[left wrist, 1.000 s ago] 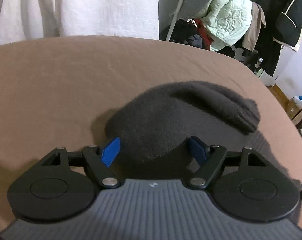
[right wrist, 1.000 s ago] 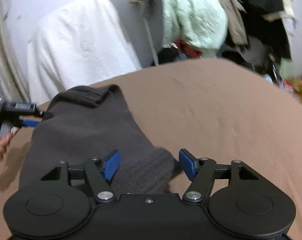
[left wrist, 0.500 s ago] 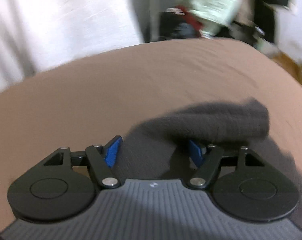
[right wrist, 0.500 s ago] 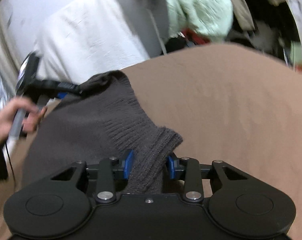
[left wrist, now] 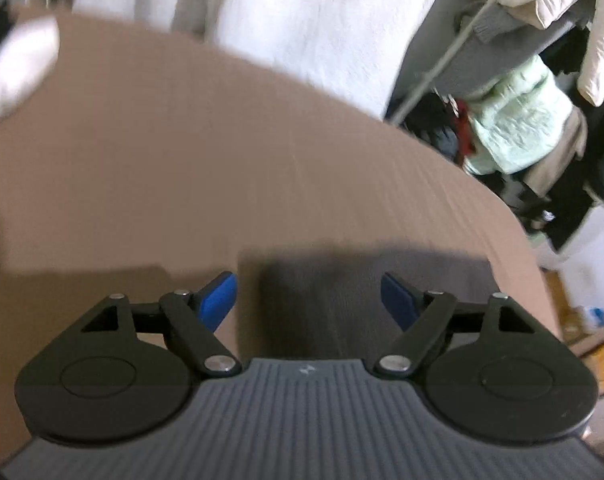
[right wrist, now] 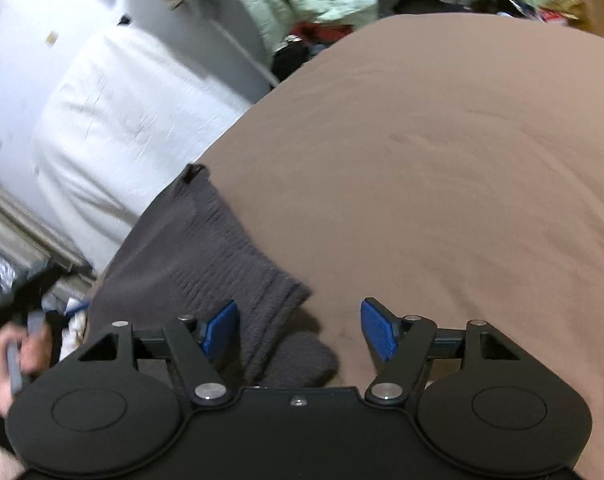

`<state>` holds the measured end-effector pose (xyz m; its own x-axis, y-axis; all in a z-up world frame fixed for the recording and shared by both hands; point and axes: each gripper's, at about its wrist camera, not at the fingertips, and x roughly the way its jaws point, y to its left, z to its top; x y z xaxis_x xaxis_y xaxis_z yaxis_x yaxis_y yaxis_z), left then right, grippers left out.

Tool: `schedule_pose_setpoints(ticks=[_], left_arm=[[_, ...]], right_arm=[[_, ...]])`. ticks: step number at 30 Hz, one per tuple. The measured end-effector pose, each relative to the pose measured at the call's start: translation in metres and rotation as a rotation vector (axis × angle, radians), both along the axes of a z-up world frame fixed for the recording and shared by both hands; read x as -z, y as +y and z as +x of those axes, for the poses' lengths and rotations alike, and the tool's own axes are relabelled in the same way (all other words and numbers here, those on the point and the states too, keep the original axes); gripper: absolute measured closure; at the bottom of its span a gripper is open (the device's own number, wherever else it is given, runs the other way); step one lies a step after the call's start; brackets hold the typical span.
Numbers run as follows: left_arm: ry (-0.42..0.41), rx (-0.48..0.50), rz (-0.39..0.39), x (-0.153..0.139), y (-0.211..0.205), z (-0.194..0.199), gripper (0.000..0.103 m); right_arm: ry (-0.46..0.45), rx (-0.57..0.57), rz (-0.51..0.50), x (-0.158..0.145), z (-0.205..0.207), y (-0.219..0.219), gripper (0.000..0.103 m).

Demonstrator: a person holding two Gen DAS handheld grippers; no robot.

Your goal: Fold clothes

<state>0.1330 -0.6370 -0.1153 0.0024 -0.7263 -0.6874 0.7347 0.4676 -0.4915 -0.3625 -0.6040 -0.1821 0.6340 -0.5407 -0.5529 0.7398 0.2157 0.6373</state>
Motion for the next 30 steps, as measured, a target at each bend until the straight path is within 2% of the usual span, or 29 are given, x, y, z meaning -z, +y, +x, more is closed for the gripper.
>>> schedule_pose_setpoints(ticks=[1, 4, 5, 7, 9, 11, 14, 17, 19, 21, 23, 26, 27, 28, 29, 30], left_arm=[[0.017, 0.023, 0.001, 0.007, 0.007, -0.007, 0.022], [-0.040, 0.011, -0.038, 0.023, 0.020, -0.027, 0.019], [-0.054, -0.006, -0.048, 0.027, 0.024, -0.031, 0.016], [-0.059, -0.088, -0.050, 0.034, 0.028, -0.027, 0.014], [-0.048, -0.104, -0.033, 0.038, 0.027, -0.019, 0.014], [-0.025, -0.114, -0.036, 0.041, 0.030, -0.009, 0.014], [0.080, -0.114, -0.086, 0.048, 0.039, 0.008, 0.014], [0.191, -0.085, -0.139, 0.066, 0.033, 0.018, 0.014], [0.245, -0.065, -0.181, 0.079, 0.031, 0.019, 0.011], [0.267, -0.060, -0.233, 0.092, 0.032, 0.017, 0.003], [0.266, -0.058, -0.261, 0.096, 0.021, 0.015, 0.000], [0.250, 0.011, -0.246, 0.094, -0.006, 0.009, 0.000], [0.243, 0.031, -0.245, 0.094, -0.014, 0.006, 0.011], [0.220, 0.022, -0.256, 0.093, -0.016, 0.000, 0.036], [0.162, 0.017, -0.260, 0.088, -0.016, -0.008, 0.068], [0.036, 0.019, -0.252, 0.078, -0.012, -0.022, 0.073]], right_arm=[[-0.023, 0.004, 0.029, 0.003, -0.004, 0.001, 0.028], [-0.106, 0.005, 0.071, 0.007, -0.011, 0.013, 0.028], [-0.136, 0.004, 0.078, 0.008, -0.012, 0.018, 0.028], [-0.257, -0.029, 0.101, 0.012, -0.009, 0.029, 0.028], [-0.327, -0.082, 0.143, 0.017, 0.000, 0.038, 0.028], [-0.281, -0.109, 0.132, 0.016, 0.012, 0.041, 0.026], [-0.211, -0.088, 0.137, 0.020, 0.024, 0.037, 0.022], [-0.258, -0.012, 0.182, 0.028, 0.023, 0.023, 0.021], [-0.315, 0.041, 0.208, 0.036, 0.025, 0.012, 0.016], [-0.309, 0.061, 0.206, 0.037, 0.035, 0.002, 0.013], [-0.289, 0.071, 0.187, 0.035, 0.046, -0.004, 0.012], [-0.227, 0.053, 0.121, 0.026, 0.058, -0.001, 0.015], [-0.209, 0.052, 0.102, 0.024, 0.061, -0.001, 0.018], [-0.188, 0.051, 0.090, 0.023, 0.060, 0.000, 0.028], [-0.167, 0.038, 0.076, 0.021, 0.059, -0.001, 0.038], [-0.146, 0.025, 0.061, 0.018, 0.059, -0.002, 0.041]])
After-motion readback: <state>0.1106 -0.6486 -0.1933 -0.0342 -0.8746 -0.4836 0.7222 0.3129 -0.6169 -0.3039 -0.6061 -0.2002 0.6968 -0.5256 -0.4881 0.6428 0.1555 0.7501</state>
